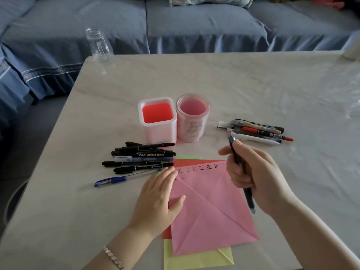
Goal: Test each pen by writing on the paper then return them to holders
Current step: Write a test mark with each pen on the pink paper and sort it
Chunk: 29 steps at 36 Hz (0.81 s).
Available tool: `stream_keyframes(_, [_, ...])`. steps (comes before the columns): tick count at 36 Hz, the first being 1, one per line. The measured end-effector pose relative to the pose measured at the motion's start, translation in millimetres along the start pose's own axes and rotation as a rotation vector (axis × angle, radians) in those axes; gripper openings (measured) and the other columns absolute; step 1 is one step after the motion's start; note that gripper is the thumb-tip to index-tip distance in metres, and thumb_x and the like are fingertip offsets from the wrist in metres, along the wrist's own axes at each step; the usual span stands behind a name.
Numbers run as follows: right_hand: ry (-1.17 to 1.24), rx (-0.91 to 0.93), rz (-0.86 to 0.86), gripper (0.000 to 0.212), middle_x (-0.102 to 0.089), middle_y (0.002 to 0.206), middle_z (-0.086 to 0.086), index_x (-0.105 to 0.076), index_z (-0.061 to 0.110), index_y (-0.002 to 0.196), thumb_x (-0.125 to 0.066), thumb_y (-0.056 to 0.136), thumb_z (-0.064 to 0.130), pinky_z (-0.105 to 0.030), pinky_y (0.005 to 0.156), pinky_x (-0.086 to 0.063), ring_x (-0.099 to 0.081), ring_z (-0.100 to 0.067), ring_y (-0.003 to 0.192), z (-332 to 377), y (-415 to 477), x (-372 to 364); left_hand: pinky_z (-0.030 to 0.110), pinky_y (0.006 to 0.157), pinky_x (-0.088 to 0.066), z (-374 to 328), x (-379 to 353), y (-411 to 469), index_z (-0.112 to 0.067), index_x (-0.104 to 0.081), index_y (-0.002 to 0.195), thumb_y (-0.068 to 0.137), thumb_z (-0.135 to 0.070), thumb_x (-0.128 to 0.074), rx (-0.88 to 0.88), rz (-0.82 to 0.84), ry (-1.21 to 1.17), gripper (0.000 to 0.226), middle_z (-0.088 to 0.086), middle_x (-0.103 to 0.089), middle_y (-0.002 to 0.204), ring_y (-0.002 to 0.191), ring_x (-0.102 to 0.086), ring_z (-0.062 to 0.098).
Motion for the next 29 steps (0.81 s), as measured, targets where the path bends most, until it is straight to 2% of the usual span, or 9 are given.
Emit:
stream_keyframes(2, [0.027, -0.031, -0.017, 0.024, -0.030, 0.044, 0.001, -0.063, 0.014, 0.058, -0.062, 0.076, 0.029, -0.015, 0.041, -0.010, -0.018, -0.008, 0.037, -5, 0, -3, 0.032, 0.104, -0.030, 0, 0, 0, -0.007, -0.048, 0.126, 0.084, -0.043, -0.048, 0.003, -0.006, -0.005, 0.055, 0.008, -0.056, 0.129, 0.123, -0.041, 0.017])
stream_keyframes(4, [0.063, -0.064, -0.021, 0.029, -0.027, 0.042, 0.003, -0.059, 0.016, 0.052, -0.053, 0.074, 0.033, -0.015, 0.041, -0.009, -0.017, -0.007, 0.036, -10, -1, -6, 0.033, 0.104, -0.030, 0, -1, 1, -0.007, -0.051, 0.125, 0.083, -0.043, -0.048, 0.005, -0.005, -0.007, 0.055, 0.008, -0.056, 0.129, 0.123, -0.042, 0.017])
stream_keyframes(7, [0.139, -0.092, -0.013, 0.031, -0.020, 0.044, 0.004, -0.052, 0.014, 0.050, -0.061, 0.077, 0.028, -0.015, 0.041, -0.007, -0.014, -0.006, 0.036, -14, -5, -12, 0.033, 0.104, -0.029, 0, -2, 0, -0.007, -0.052, 0.125, 0.084, -0.044, -0.047, 0.012, -0.001, -0.003, 0.056, 0.007, -0.056, 0.130, 0.123, -0.042, 0.017])
stream_keyframes(12, [0.188, -0.061, -0.055, 0.044, -0.020, 0.044, 0.006, -0.051, 0.017, 0.050, -0.041, 0.093, 0.015, -0.016, 0.040, -0.007, -0.014, -0.005, 0.036, -19, -9, -12, 0.032, 0.104, -0.029, -1, -2, 1, -0.005, -0.054, 0.124, 0.083, -0.043, -0.047, 0.022, -0.005, -0.019, 0.056, 0.008, -0.056, 0.129, 0.123, -0.042, 0.017])
stream_keyframes(18, [0.152, -0.013, -0.083, 0.034, -0.019, 0.045, 0.005, -0.043, 0.015, 0.053, -0.051, 0.082, 0.032, -0.012, 0.040, -0.009, -0.012, -0.006, 0.039, -10, -10, -7, 0.030, 0.105, -0.028, -1, 0, 0, -0.003, -0.055, 0.124, 0.083, -0.043, -0.046, 0.028, -0.001, -0.021, 0.057, 0.009, -0.056, 0.129, 0.123, -0.042, 0.017])
stream_keyframes(20, [0.095, 0.019, -0.111, 0.032, -0.021, 0.046, 0.005, -0.040, 0.017, 0.051, -0.053, 0.080, 0.023, -0.011, 0.040, -0.011, -0.013, -0.007, 0.039, -8, -9, -4, 0.029, 0.105, -0.028, -1, 0, 0, -0.004, -0.055, 0.124, 0.083, -0.043, -0.046, 0.029, 0.004, -0.022, 0.057, 0.009, -0.056, 0.129, 0.123, -0.042, 0.017])
stream_keyframes(22, [0.039, 0.060, -0.126, 0.028, -0.023, 0.045, 0.006, -0.037, 0.018, 0.050, -0.044, 0.077, 0.017, -0.010, 0.039, -0.013, -0.015, -0.007, 0.039, -7, -8, -2, 0.030, 0.105, -0.027, -1, -1, 0, -0.004, -0.054, 0.124, 0.083, -0.043, -0.046, 0.032, 0.008, -0.024, 0.057, 0.008, -0.056, 0.130, 0.123, -0.041, 0.017])
stream_keyframes(25, [-0.063, 0.108, -0.159, 0.038, -0.025, 0.046, 0.006, -0.033, 0.014, 0.054, -0.033, 0.090, 0.002, -0.012, 0.037, -0.016, -0.017, -0.006, 0.039, -8, -6, -1, 0.030, 0.105, -0.027, -1, -1, 0, -0.005, -0.054, 0.125, 0.084, -0.044, -0.046, 0.037, 0.013, -0.028, 0.057, 0.008, -0.055, 0.130, 0.124, -0.041, 0.016])
stream_keyframes(29, [-0.060, 0.132, -0.170, 0.031, -0.029, 0.048, 0.006, -0.044, 0.010, 0.070, -0.028, 0.091, -0.005, -0.015, 0.035, -0.019, -0.021, -0.006, 0.041, -10, -3, -3, 0.029, 0.106, -0.026, 0, 0, 0, -0.005, -0.055, 0.125, 0.084, -0.043, -0.046, 0.037, 0.015, -0.034, 0.057, 0.007, -0.055, 0.131, 0.124, -0.040, 0.016])
Point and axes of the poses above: each hand's wrist, its own y-axis towards the middle knuckle, its own x-axis out of the back of the hand, z = x × y, the point moved 2 cm from there along y, towards the middle knuckle
